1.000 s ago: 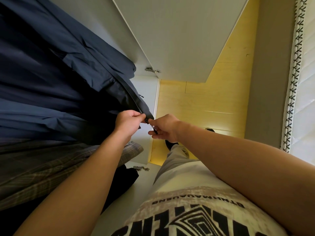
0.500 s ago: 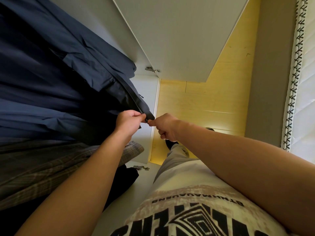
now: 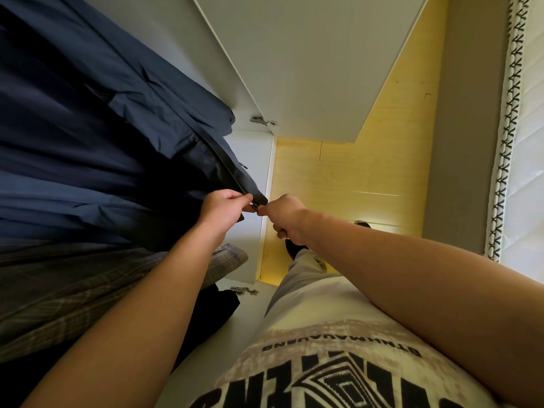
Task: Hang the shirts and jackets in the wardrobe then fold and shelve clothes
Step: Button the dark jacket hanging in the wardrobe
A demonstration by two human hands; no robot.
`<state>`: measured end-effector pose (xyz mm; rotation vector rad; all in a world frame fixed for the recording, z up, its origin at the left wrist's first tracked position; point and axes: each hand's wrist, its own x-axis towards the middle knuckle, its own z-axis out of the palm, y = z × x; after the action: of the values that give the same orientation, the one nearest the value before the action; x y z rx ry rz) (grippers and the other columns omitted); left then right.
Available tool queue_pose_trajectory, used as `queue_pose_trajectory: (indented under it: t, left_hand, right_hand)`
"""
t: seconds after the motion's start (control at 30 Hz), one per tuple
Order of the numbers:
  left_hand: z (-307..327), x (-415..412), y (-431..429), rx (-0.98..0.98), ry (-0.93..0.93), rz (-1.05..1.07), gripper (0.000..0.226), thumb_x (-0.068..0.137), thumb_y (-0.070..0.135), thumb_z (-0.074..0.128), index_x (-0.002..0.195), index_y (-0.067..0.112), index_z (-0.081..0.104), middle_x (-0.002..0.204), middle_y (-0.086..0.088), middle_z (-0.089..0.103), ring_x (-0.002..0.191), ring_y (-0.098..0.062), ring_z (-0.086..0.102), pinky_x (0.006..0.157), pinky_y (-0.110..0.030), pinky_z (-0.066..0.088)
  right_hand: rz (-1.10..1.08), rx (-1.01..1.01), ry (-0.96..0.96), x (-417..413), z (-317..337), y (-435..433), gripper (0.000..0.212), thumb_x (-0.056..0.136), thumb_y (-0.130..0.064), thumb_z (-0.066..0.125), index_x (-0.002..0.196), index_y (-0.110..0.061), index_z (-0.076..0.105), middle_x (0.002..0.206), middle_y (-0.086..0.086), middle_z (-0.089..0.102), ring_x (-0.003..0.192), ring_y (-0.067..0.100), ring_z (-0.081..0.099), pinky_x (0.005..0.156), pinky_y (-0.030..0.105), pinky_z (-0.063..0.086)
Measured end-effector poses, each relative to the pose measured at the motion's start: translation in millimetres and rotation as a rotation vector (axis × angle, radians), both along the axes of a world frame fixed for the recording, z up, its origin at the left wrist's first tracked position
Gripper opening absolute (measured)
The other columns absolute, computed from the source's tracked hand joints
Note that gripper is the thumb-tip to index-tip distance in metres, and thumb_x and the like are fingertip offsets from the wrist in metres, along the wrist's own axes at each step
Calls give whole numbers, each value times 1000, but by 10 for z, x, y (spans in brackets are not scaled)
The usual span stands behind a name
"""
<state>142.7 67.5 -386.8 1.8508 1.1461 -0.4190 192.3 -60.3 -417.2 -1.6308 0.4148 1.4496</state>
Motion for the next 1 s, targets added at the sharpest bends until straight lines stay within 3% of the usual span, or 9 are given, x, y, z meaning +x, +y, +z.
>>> queue_pose_trajectory:
  t: [0.13,0.2,0.27,0.4,0.53,0.63,0.73,0.87,1.0]
  left_hand:
    - [88,37,13,-58,-3,46,33,85,48,59,89,16,66,78,-2,75,84,-20,67,80,-38,55]
    - [153,44,12,-122,-42,81,28,71,36,53,88,14,60,89,-7,71,86,-23,63,87,-42,52]
    - [191,21,20,-136,-50,20,24,61,19,48,85,16,52,95,-3,68,87,-16,59,78,-34,48]
    - [144,-53,102,-20,-50,-137,30,79,-6,52,91,21,57,96,3,66,90,-12,61,71,-26,45]
    - [68,-98,210,24,1,-217,37,84,1,70,109,28,67,109,0,69,99,-18,67,88,-35,54]
    - [28,-138,238,80,58,-199,55,76,6,82,127,19,65,98,-3,74,92,-21,70,89,-40,57]
    - [51,-150,211,208,45,-212,43,72,10,87,113,12,74,81,9,70,84,-18,69,87,-37,58]
    - [113,-196,172,322,-37,-291,20,84,22,80,102,13,79,108,4,73,96,-17,65,92,-32,51]
    - [217,-243,100,512,-81,-500,19,99,32,59,108,24,73,104,2,74,90,-18,54,111,-53,32]
  right_hand:
    - [17,1,-56,-24,2,1,19,94,-26,61,83,-13,54,66,5,45,54,18,39,45,25,36]
    - [5,-7,-64,-26,-15,-7,20,94,-28,62,83,-13,54,67,5,46,56,18,39,44,24,36]
    - [-20,-10,-61,-22,-16,-15,20,94,-29,62,86,-12,56,68,5,45,56,18,38,44,24,34]
    - [-77,-6,-68,-9,-2,-36,26,94,-30,62,104,-6,62,73,6,46,61,20,38,50,28,33]
    - [-93,9,-98,5,36,-67,33,96,-29,60,113,-1,63,75,6,46,61,20,36,50,28,30]
    - [-49,31,-141,10,77,-92,35,100,-29,54,117,0,62,80,6,46,62,18,34,51,26,29]
    - [-51,64,-210,8,94,-121,32,97,-24,53,112,1,67,69,-2,53,55,10,44,50,20,35]
    - [-68,92,-228,-7,116,-137,29,98,-22,53,108,0,69,74,-2,62,53,5,53,46,16,42]
    - [-85,129,-206,-10,183,-137,20,101,-25,52,107,-10,64,80,-5,71,48,-3,62,38,10,39]
